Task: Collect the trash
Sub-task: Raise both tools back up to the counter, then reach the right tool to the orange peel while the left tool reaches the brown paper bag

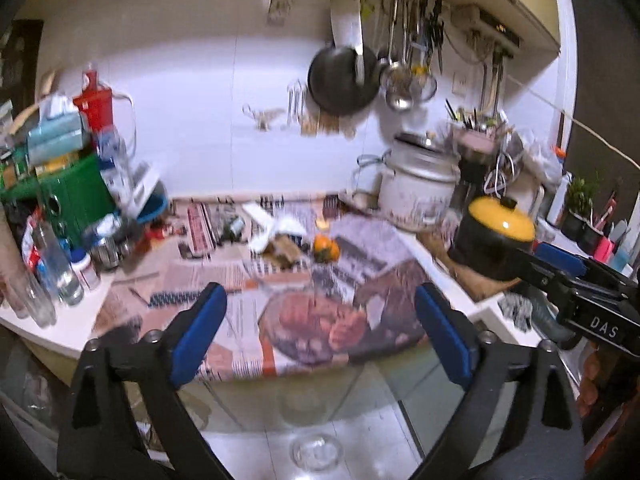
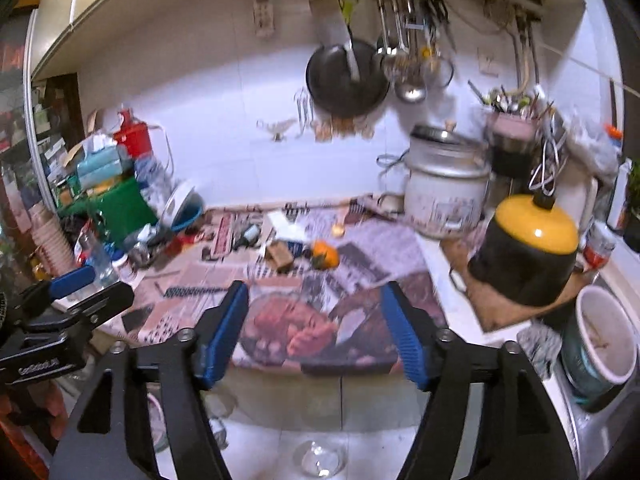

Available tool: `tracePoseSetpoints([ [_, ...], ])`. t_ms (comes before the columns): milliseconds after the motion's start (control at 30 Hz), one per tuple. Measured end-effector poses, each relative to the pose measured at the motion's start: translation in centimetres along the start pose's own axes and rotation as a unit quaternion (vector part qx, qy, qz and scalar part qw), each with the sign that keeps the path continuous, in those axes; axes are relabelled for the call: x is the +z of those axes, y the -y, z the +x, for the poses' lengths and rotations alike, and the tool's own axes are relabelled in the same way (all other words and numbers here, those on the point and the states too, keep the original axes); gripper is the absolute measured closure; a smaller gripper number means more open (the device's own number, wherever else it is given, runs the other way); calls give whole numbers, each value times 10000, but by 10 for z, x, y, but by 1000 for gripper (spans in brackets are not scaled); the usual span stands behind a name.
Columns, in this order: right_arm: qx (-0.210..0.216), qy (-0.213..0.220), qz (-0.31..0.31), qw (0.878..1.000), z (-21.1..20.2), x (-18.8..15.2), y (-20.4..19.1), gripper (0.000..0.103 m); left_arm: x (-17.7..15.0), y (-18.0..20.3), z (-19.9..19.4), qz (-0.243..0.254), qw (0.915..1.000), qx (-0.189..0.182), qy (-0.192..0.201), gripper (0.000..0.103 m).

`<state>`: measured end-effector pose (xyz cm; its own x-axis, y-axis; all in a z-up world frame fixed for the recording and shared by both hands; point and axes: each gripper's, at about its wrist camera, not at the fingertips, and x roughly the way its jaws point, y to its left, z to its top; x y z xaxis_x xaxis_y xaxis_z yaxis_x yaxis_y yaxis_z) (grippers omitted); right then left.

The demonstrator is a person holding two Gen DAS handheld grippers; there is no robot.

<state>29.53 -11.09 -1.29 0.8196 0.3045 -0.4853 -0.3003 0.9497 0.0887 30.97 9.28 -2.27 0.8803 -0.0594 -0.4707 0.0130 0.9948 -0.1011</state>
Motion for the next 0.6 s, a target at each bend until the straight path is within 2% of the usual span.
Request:
tracePoseSetpoints([
  [67, -26, 132, -32, 9999, 3, 8, 2, 21, 6, 1, 5, 41, 10000, -17, 38, 5],
  [300, -57, 440, -417, 9981, 36, 38, 15, 20, 32, 9, 49, 50, 9996, 269, 96, 5],
  [467, 163, 370, -594, 9974, 75, 65, 38, 20, 59, 8, 102, -197, 9984, 525, 8, 5],
  [600, 461, 104, -704, 9964, 115, 86, 58, 20, 76, 1, 145, -527, 9951, 834, -84, 5],
])
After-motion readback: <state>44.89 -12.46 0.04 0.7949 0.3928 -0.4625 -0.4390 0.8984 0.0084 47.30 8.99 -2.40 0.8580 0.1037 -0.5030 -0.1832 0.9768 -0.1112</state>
